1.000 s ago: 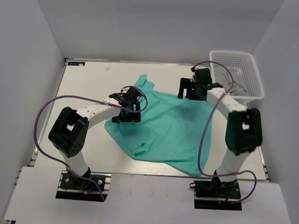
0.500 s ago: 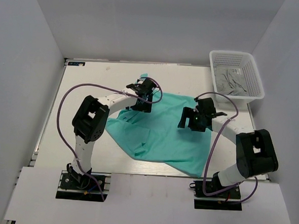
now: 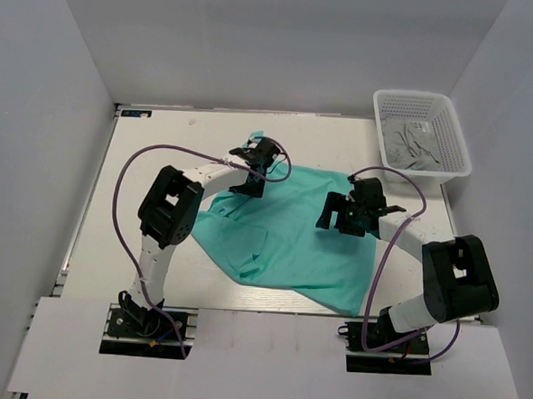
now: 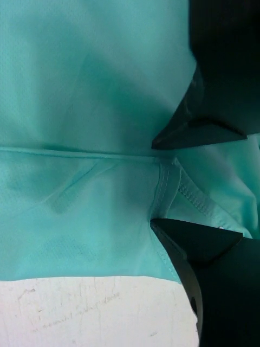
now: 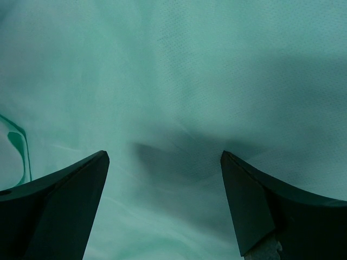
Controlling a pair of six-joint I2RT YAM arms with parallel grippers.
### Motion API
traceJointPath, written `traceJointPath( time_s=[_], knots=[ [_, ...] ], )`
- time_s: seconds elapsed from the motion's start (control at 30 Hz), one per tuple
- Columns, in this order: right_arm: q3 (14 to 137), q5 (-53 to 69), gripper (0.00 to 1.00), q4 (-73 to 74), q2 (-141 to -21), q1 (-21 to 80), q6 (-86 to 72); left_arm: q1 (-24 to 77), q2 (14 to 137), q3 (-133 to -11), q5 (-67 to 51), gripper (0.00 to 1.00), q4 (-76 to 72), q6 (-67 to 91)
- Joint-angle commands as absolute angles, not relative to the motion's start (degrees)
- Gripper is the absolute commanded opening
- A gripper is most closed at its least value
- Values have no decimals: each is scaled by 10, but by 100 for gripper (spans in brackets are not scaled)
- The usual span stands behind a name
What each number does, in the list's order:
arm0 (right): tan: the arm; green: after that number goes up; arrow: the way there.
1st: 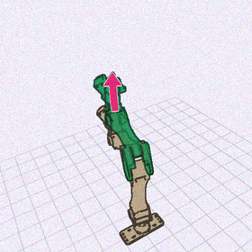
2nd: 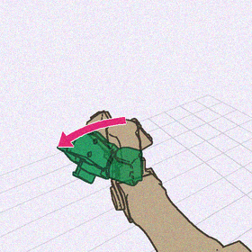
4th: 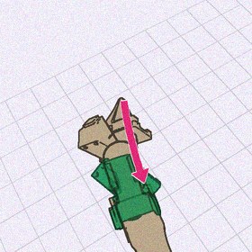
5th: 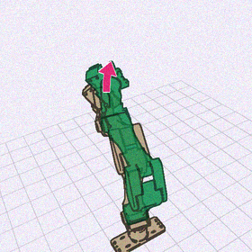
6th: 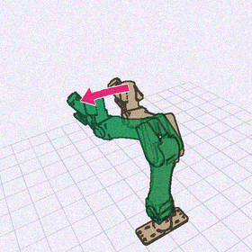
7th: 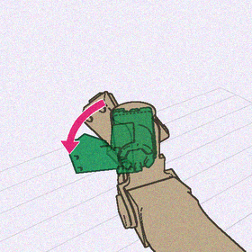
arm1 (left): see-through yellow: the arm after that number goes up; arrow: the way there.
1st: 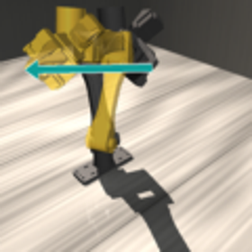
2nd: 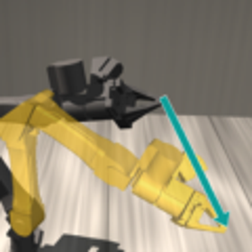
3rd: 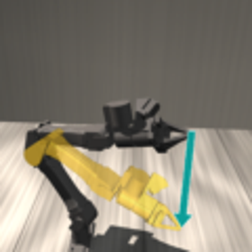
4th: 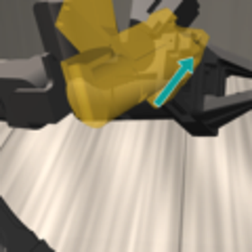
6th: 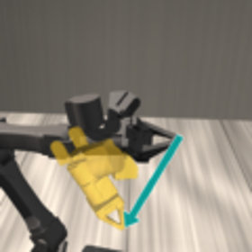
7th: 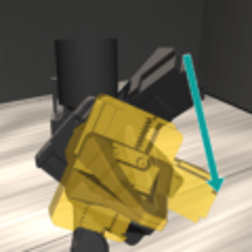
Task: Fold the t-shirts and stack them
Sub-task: Flatten out the tshirt
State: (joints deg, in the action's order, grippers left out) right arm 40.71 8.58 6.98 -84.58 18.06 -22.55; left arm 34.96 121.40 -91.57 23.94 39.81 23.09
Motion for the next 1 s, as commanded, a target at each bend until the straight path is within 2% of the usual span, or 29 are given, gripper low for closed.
traceJointPath(
  time_s=[0.0,0.03,0.07,0.17,0.3,0.57,0.77,0.9,0.97],
  knots=[
    [389,65,90,89,-853,180,-229,345,1208,-931,262,63,399,231],
    [389,64,90,89,-853,180,-229,340,1208,-931,270,58,406,241],
    [389,64,90,88,-853,180,-229,340,1208,-937,279,47,412,250],
    [391,66,90,92,-857,180,-230,340,1197,-942,305,21,429,264],
    [382,65,90,91,-860,180,-232,335,1179,-937,329,1,423,265],
    [378,41,90,105,-857,180,-233,273,1161,-929,395,0,410,271],
    [381,36,90,111,-852,182,-231,212,1143,-899,376,0,374,260],
    [385,32,90,112,-854,180,-228,168,1148,-911,363,13,372,250],
    [386,29,90,114,-853,180,-228,142,1171,-948,358,24,386,250]
  ],
)
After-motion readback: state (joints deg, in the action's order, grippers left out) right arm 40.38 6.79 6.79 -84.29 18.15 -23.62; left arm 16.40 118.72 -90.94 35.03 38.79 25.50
